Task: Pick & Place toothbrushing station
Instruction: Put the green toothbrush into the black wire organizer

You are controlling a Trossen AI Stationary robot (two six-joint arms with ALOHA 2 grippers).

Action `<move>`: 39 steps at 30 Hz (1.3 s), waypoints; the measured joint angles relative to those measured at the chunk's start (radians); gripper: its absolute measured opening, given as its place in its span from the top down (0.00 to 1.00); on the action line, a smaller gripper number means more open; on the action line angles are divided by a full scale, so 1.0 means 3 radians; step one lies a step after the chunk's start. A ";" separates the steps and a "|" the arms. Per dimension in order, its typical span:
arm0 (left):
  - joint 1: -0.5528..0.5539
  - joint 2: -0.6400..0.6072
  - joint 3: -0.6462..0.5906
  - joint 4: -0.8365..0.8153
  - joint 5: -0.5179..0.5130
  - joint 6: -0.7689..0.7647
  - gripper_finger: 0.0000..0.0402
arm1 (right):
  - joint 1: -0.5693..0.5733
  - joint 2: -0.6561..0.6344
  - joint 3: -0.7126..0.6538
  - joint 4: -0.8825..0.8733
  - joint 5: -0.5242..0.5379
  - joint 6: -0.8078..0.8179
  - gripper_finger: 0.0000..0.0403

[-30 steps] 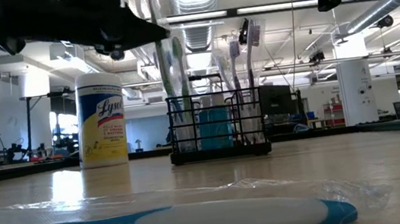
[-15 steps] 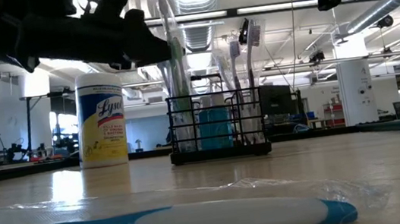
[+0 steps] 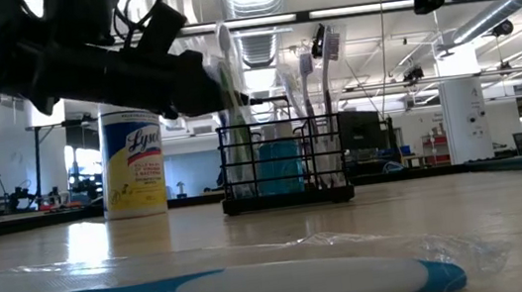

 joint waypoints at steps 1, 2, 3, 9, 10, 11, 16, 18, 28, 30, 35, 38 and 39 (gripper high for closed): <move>0.0004 0.0013 0.0000 0.0003 -0.0001 -0.0018 0.95 | 0.0001 0.0012 0.0000 0.0000 -0.0001 0.0000 0.98; 0.0010 0.0028 0.0000 0.0006 -0.0006 -0.0032 0.94 | 0.0001 0.0017 0.0000 0.0000 -0.0001 0.0000 0.98; 0.0014 0.0039 -0.0001 0.0001 -0.0011 -0.0045 0.94 | 0.0001 0.0023 0.0000 -0.0001 -0.0001 0.0001 0.98; 0.0029 0.0112 -0.0001 -0.0008 -0.0053 -0.0101 0.95 | 0.0001 0.0035 0.0000 0.0002 -0.0001 0.0000 0.98; 0.0033 0.0124 -0.0001 -0.0005 -0.0053 -0.0107 0.95 | 0.0001 0.0035 0.0000 0.0000 -0.0001 -0.0001 0.98; 0.0039 0.0140 -0.0001 0.0002 -0.0056 -0.0112 0.94 | 0.0001 0.0035 0.0000 0.0001 -0.0001 -0.0006 0.98; 0.0062 0.0145 -0.0010 -0.0021 -0.0062 -0.0287 0.91 | 0.0001 0.0037 0.0000 0.0004 -0.0001 -0.0018 0.98; 0.0062 0.0138 -0.0011 -0.0024 -0.0058 -0.0315 0.90 | 0.0001 0.0038 0.0000 0.0023 -0.0003 -0.0022 0.98; 0.0061 0.0131 -0.0010 -0.0023 0.0098 -0.0261 0.72 | 0.0001 0.0037 0.0000 0.0019 -0.0003 -0.0020 0.98; 0.0060 0.0116 -0.0010 -0.0030 0.0113 -0.0261 0.66 | 0.0001 0.0037 0.0000 0.0019 -0.0003 -0.0021 0.98; 0.0047 -0.0102 -0.0009 -0.0051 0.0133 -0.0260 0.51 | 0.0001 0.0037 0.0000 0.0020 -0.0003 -0.0025 0.98; 0.0047 -0.0283 -0.0009 -0.0192 0.0132 -0.0260 0.46 | 0.0001 0.0037 0.0000 0.0020 -0.0003 -0.0025 0.98; 0.0049 -0.0347 -0.0010 -0.0242 0.0129 -0.0259 0.45 | 0.0000 0.0037 0.0000 0.0020 -0.0003 -0.0026 0.98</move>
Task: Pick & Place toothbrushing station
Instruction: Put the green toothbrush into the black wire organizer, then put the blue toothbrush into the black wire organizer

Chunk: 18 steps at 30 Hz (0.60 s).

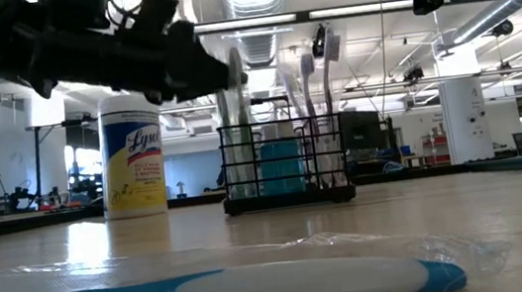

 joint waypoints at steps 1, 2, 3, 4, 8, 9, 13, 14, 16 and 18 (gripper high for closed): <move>0.0001 -0.0067 0.0000 -0.0064 0.0000 0.0010 0.44 | 0.0000 0.0000 0.0000 0.0000 0.0000 0.0000 0.98; 0.0001 -0.0137 0.0000 -0.0119 0.0001 0.0027 0.44 | 0.0001 0.0000 0.0000 0.0000 -0.0001 0.0000 0.98; 0.0001 -0.0201 0.0000 -0.0158 0.0000 0.0040 0.44 | 0.0000 0.0000 0.0000 0.0000 0.0000 0.0000 0.98; 0.0000 -0.0271 0.0000 -0.0204 0.0000 0.0068 0.44 | 0.0000 0.0000 0.0000 0.0000 0.0000 0.0002 0.98; -0.0036 -0.0569 0.0000 -0.0371 0.0004 0.0162 0.44 | 0.0000 -0.0001 0.0000 0.0000 0.0000 0.0001 0.98; -0.0052 -0.0654 0.0000 -0.0422 0.0006 0.0180 0.44 | 0.0000 -0.0001 0.0000 0.0000 0.0000 0.0001 0.98; -0.0137 -0.0996 0.0001 -0.0675 0.0042 0.0269 0.44 | 0.0000 -0.0001 0.0000 0.0000 0.0000 -0.0007 0.98; -0.0161 -0.1088 0.0001 -0.0719 0.0074 0.0297 0.44 | 0.0000 -0.0001 0.0000 0.0000 0.0000 -0.0014 0.98; -0.0229 -0.1290 0.0001 -0.0859 0.0164 0.0370 0.44 | 0.0000 -0.0001 0.0000 -0.0003 -0.0002 -0.0014 0.98; -0.0305 -0.1508 0.0001 -0.1095 0.0317 0.0505 0.45 | 0.0001 -0.0001 0.0000 -0.0009 -0.0002 -0.0014 0.98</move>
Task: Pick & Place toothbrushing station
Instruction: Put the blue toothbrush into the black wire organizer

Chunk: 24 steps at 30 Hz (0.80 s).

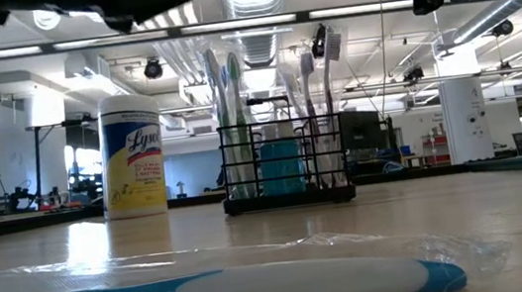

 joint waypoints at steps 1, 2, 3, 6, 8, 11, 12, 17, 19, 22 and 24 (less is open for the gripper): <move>-0.0043 -0.0119 -0.0001 -0.0151 0.0063 0.0073 0.46 | -0.0001 0.0000 0.0000 0.0000 0.0000 0.0000 0.98; -0.0087 -0.0239 -0.0001 -0.0309 0.0111 0.0146 0.47 | 0.0000 0.0000 0.0000 0.0000 0.0000 0.0002 0.98; -0.0123 -0.0369 -0.0001 -0.0477 0.0145 0.0205 0.48 | -0.0001 0.0000 0.0000 0.0001 -0.0001 0.0014 0.98; -0.0210 -0.0769 -0.0027 -0.0938 0.0147 0.0235 0.57 | -0.0001 0.0000 0.0000 0.0000 -0.0001 0.0061 0.98; -0.0218 -0.1019 -0.0056 -0.1220 0.0146 0.0125 0.66 | -0.0001 0.0000 0.0000 0.0003 -0.0001 0.0106 0.98; -0.0217 -0.1357 -0.0145 -0.1533 0.0145 -0.0150 0.81 | 0.0000 0.0000 0.0000 0.0003 -0.0001 0.0214 0.98; -0.0217 -0.1453 -0.0185 -0.1625 0.0151 -0.0226 0.87 | 0.0001 0.0000 0.0000 0.0002 -0.0001 0.0251 0.98; -0.0217 -0.1804 -0.0509 -0.1732 0.0266 -0.0359 0.97 | 0.0001 0.0001 0.0000 -0.0005 -0.0002 0.0314 0.98; -0.0217 -0.1917 -0.0661 -0.1639 0.0320 -0.0359 0.98 | 0.0001 0.0001 0.0000 0.0002 -0.0001 0.0315 0.98; -0.0215 -0.2116 -0.0895 -0.1493 0.0440 -0.0357 0.99 | 0.0001 0.0001 0.0000 0.0004 -0.0002 0.0315 0.98; -0.0215 -0.2259 -0.1039 -0.1387 0.0517 -0.0356 0.99 | 0.0001 0.0003 0.0000 0.0004 -0.0002 0.0316 0.98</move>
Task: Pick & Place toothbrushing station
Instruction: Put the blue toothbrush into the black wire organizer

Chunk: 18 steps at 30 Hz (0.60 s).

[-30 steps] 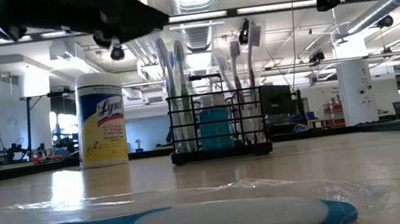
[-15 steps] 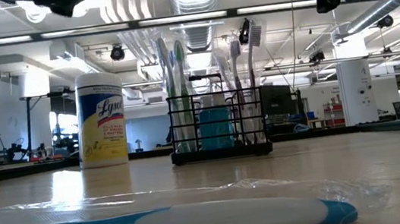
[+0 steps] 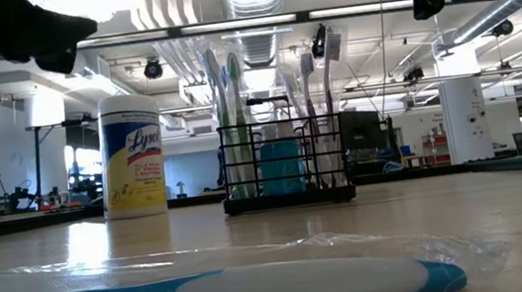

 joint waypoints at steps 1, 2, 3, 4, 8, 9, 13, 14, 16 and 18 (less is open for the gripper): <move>0.0000 -0.0072 -0.0070 0.0037 0.0037 -0.0001 0.99 | 0.0000 0.0000 0.0000 0.0000 0.0000 0.0000 0.98; 0.0001 -0.0142 -0.0137 0.0053 0.0040 0.0000 0.99 | 0.0000 0.0000 0.0000 -0.0001 0.0000 0.0001 0.98; 0.0005 -0.0210 -0.0197 0.0066 0.0042 0.0000 0.99 | 0.0000 0.0000 0.0000 -0.0004 -0.0003 0.0001 0.98; 0.0009 -0.0275 -0.0252 0.0067 0.0041 0.0000 0.99 | 0.0000 0.0000 0.0000 -0.0011 -0.0003 0.0015 0.98; 0.0013 -0.0494 -0.0407 0.0067 0.0040 -0.0030 0.99 | -0.0001 0.0081 0.0000 -0.0015 -0.0001 0.0164 0.98; 0.0013 -0.0537 -0.0435 0.0062 0.0040 -0.0034 0.99 | -0.0001 0.0114 0.0000 -0.0017 -0.0001 0.0169 0.98; 0.0014 -0.0666 -0.0519 0.0088 0.0026 -0.0038 0.99 | -0.0001 0.0250 0.0000 0.0003 0.0000 0.0176 0.98; 0.0014 -0.0693 -0.0543 0.0052 0.0025 -0.0047 0.99 | -0.0001 0.0286 0.0000 0.0019 0.0000 0.0185 0.98; 0.0014 -0.0745 -0.0577 0.0034 0.0027 -0.0070 0.99 | -0.0001 0.0361 0.0000 0.0080 0.0001 0.0261 0.98; 0.0014 -0.0787 -0.0589 0.0015 0.0043 -0.0106 0.99 | -0.0001 0.0434 0.0000 0.0146 0.0001 0.0333 0.98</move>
